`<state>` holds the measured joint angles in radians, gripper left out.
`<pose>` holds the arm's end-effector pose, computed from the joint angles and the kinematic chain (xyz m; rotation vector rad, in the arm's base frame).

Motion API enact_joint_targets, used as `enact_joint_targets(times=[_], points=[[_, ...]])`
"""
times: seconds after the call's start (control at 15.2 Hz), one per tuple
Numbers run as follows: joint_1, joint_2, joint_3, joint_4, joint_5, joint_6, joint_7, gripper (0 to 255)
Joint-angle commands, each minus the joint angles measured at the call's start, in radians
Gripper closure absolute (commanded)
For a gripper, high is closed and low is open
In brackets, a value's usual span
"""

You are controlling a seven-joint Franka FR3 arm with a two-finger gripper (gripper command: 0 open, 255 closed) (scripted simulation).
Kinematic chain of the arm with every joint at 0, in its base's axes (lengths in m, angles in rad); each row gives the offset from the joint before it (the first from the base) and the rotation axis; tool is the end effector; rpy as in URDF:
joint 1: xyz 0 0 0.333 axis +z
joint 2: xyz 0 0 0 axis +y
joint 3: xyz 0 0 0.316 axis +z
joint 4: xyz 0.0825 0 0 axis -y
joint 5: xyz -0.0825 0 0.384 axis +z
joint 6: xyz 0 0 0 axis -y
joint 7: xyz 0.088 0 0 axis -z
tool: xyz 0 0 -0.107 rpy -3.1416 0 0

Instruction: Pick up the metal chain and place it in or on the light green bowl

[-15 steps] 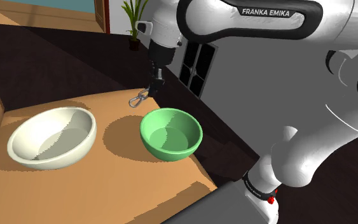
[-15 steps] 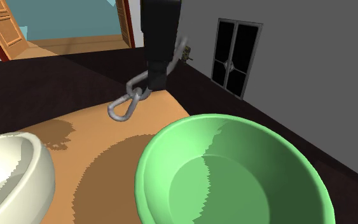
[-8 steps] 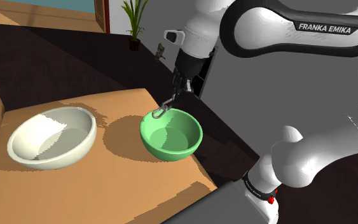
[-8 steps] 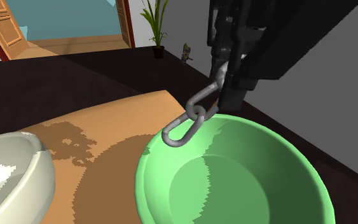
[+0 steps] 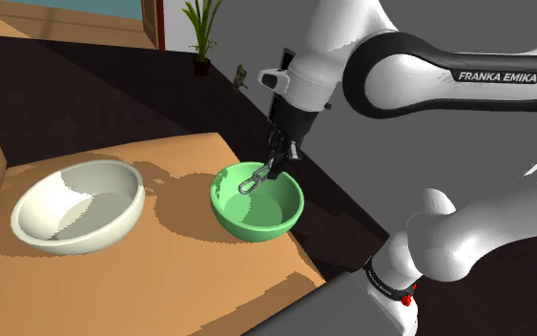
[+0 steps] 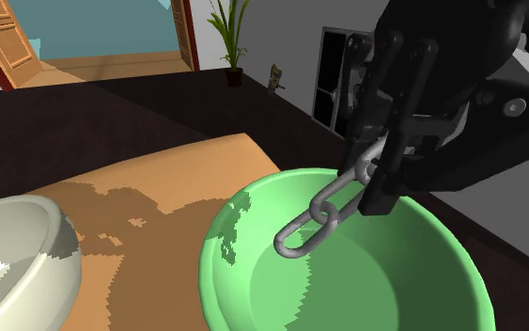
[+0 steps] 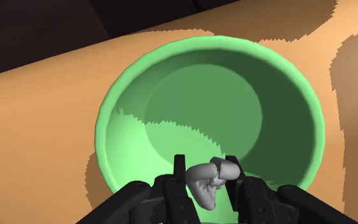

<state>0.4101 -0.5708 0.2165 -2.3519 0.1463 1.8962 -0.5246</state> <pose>0.3067 0.2491 0.5417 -2.6631 -1.6042 -0.1639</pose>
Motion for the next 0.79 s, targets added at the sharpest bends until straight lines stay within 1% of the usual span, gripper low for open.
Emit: enact_joint_targets(times=[0.0,0.4,0.73], points=[[0.001,0.004,0.003,-0.025,0.002,0.029,-0.001,255],[0.004,0.012,0.011,-0.098,0.009,0.110,-0.004,255],[0.004,0.012,0.011,-0.098,0.009,0.110,-0.004,255]])
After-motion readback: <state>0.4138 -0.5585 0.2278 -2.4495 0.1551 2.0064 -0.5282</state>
